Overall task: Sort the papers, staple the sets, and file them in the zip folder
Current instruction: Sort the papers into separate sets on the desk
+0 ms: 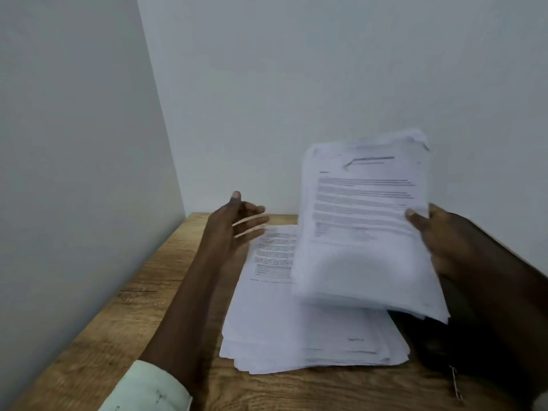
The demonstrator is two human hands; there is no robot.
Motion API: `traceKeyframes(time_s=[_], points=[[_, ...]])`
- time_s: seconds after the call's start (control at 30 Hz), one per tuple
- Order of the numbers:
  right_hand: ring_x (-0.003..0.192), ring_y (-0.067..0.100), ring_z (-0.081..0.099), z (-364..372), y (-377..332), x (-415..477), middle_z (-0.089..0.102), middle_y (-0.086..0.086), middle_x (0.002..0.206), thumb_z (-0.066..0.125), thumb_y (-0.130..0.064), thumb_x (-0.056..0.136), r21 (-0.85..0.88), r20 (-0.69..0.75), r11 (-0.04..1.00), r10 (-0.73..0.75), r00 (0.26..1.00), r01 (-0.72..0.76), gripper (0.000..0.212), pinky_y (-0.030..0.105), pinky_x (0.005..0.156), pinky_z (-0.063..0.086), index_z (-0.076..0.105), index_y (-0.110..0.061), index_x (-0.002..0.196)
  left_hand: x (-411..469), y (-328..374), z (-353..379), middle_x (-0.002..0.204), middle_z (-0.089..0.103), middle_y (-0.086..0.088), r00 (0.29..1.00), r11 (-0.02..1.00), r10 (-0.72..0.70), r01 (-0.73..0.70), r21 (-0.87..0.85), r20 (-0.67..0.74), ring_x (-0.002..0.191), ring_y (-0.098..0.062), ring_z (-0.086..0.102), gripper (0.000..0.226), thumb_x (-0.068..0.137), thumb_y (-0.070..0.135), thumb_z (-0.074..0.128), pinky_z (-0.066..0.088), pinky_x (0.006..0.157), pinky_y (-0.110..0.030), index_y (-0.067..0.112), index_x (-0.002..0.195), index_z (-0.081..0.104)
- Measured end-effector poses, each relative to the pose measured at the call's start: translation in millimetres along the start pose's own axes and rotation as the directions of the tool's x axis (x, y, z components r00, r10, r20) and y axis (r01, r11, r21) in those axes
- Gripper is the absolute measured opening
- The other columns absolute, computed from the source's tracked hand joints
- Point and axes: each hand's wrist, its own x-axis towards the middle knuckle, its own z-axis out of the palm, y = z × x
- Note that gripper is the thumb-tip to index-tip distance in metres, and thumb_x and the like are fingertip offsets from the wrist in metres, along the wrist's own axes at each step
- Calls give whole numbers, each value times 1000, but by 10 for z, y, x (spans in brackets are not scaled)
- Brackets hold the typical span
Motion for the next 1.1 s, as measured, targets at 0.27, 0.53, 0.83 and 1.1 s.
traceKeyframes(time_s=[0.27,0.53,0.83,1.1], points=[[110,15,66,-445,-118,128,67,2,126,43,-13,104,268,-27,963,49,998,-40,31,31,91,54,66,-23,120,96,-342,-134,76,62,1,980,562,6,161,811,-199,69,-7,53,40,79,45,79,35,55,-23,10,77,60],[115,21,65,-356,2,136,66,2,128,47,-14,102,190,47,980,44,998,-52,32,39,96,53,64,-22,127,137,-419,-72,72,65,-3,981,522,6,164,837,-196,73,-17,59,22,73,13,85,35,51,-22,11,66,64],[113,29,63,-14,129,-25,64,10,127,76,-35,82,63,68,989,129,989,-134,62,33,78,60,55,-8,134,80,-309,-57,77,63,6,909,660,339,-45,750,-243,71,-12,56,12,91,14,61,37,60,-17,12,80,64],[94,24,71,440,382,-155,72,10,113,48,-3,99,22,107,988,152,983,-155,25,40,80,56,63,-7,118,-106,-119,157,116,63,-8,983,984,-170,172,-35,68,103,-25,63,64,85,65,58,54,90,-43,14,123,55]])
